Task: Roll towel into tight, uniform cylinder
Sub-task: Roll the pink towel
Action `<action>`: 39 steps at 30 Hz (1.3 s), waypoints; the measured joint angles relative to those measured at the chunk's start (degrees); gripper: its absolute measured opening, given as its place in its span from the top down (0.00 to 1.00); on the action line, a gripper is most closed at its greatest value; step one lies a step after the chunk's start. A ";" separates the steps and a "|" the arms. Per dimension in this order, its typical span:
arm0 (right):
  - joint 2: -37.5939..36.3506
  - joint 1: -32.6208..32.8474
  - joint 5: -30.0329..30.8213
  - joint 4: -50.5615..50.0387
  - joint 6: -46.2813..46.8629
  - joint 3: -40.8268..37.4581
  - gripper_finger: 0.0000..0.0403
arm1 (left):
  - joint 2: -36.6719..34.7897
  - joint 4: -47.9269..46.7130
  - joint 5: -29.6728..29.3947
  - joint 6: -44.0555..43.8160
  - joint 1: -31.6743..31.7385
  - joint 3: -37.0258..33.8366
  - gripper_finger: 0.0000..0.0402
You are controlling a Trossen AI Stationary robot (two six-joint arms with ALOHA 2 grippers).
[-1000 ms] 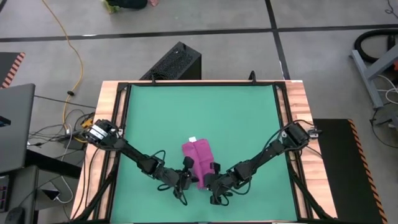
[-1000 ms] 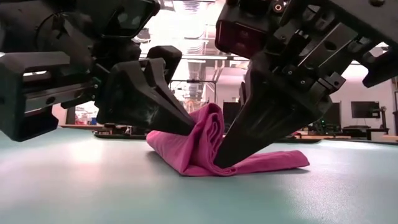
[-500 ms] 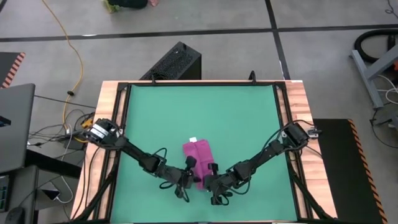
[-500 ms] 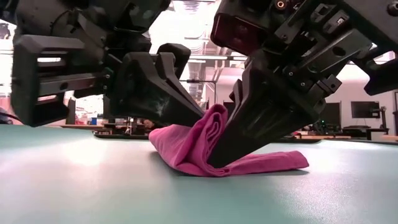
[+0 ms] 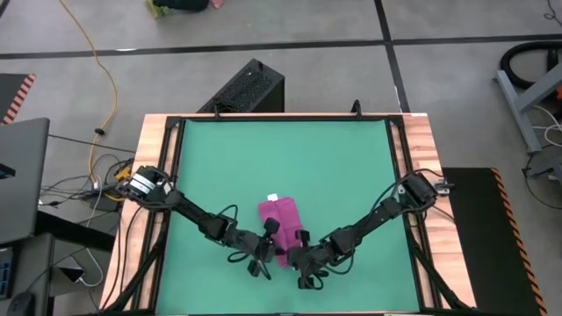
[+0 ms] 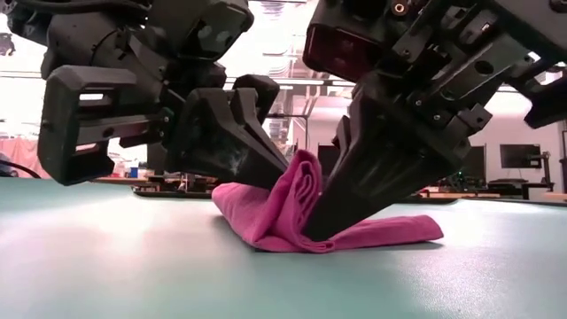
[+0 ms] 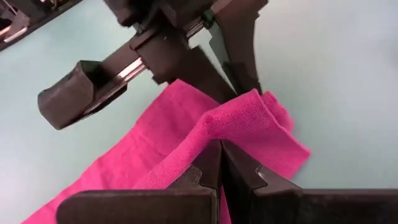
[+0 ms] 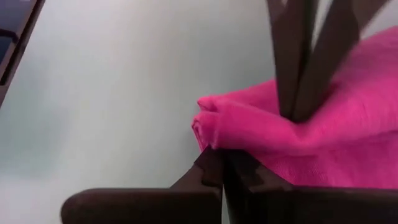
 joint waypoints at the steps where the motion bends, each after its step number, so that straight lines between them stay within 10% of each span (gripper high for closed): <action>1: -0.18 0.21 -0.10 -0.51 0.39 0.00 0.94 | 0.00 0.03 0.00 0.00 0.00 0.00 1.00; 30: -4.00 9.17 11.86 -3.39 5.34 3.83 0.97 | -0.68 2.65 -3.74 3.03 -0.23 -0.01 1.00; 39: -3.77 2.42 11.88 -16.36 3.39 11.21 0.98 | -1.27 2.62 -3.83 3.87 -0.07 0.02 1.00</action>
